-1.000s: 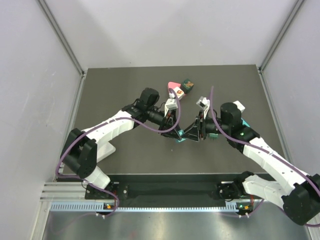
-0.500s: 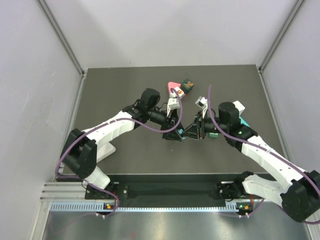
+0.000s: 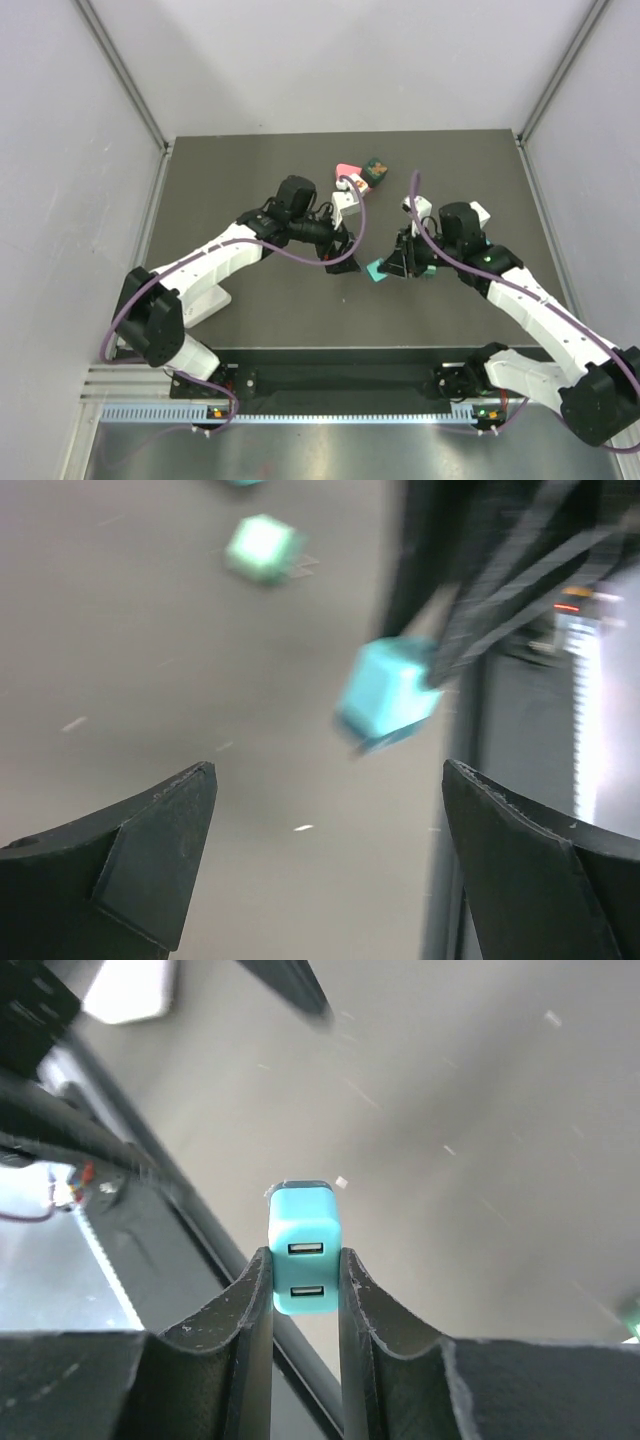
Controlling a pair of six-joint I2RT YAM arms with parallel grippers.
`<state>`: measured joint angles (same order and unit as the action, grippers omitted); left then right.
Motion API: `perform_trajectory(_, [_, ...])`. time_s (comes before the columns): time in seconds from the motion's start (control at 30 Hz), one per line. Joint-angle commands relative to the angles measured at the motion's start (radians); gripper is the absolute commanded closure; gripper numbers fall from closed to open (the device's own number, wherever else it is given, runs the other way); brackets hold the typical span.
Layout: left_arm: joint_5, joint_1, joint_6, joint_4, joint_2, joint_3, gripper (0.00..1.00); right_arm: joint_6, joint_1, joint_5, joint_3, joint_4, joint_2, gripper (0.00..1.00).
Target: Insert the plug
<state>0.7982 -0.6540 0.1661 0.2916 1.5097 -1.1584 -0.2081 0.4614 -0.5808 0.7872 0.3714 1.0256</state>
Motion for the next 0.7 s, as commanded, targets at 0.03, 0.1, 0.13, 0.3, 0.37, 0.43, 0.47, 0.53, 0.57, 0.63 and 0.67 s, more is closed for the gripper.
perform_trajectory(0.03, [-0.293, 0.005, -0.042, -0.035, -0.062, -0.003, 0.01, 0.027, -0.012, 0.166, 0.076, 0.127, -0.012, 1.00])
perform_trajectory(0.1, [-0.404, 0.005, -0.141, -0.048, -0.091, -0.024, 0.01, 0.012, -0.021, 0.243, 0.096, 0.175, -0.007, 1.00])
perform_trajectory(0.13, [-0.456, 0.004, -0.173, -0.037, -0.097, -0.040, 0.02, 0.003, -0.030, 0.278, 0.113, 0.211, -0.007, 1.00])
perform_trajectory(0.3, [-0.848, 0.002, -0.270, 0.239, -0.063, -0.242, 0.02, -0.019, -0.107, 0.496, 0.194, 0.354, -0.013, 1.00])
perform_trajectory(0.37, [-1.001, 0.004, -0.263, 0.251, -0.106, -0.215, 0.01, -0.010, -0.196, 0.542, 0.247, 0.441, 0.002, 1.00])
perform_trajectory(0.43, [-1.051, 0.010, -0.269, 0.149, -0.159, -0.091, 0.02, 0.050, -0.303, 0.514, 0.285, 0.489, 0.011, 1.00])
perform_trajectory(0.47, [-1.053, 0.014, -0.278, 0.094, -0.227, -0.045, 0.01, 0.082, -0.331, 0.491, 0.300, 0.498, 0.022, 1.00])
perform_trajectory(0.53, [-0.987, 0.031, -0.321, -0.026, -0.288, 0.058, 0.01, 0.174, -0.392, 0.516, 0.335, 0.497, 0.039, 1.00])
perform_trajectory(0.57, [-0.954, 0.031, -0.335, -0.048, -0.337, 0.074, 0.01, 0.200, -0.412, 0.525, 0.345, 0.489, 0.066, 1.00])
perform_trajectory(0.63, [-0.819, 0.031, -0.393, -0.100, -0.376, 0.106, 0.02, 0.309, -0.446, 0.530, 0.406, 0.501, 0.129, 1.00])
perform_trajectory(0.67, [-0.754, 0.031, -0.405, -0.115, -0.397, 0.117, 0.04, 0.335, -0.454, 0.466, 0.426, 0.506, 0.211, 1.00])
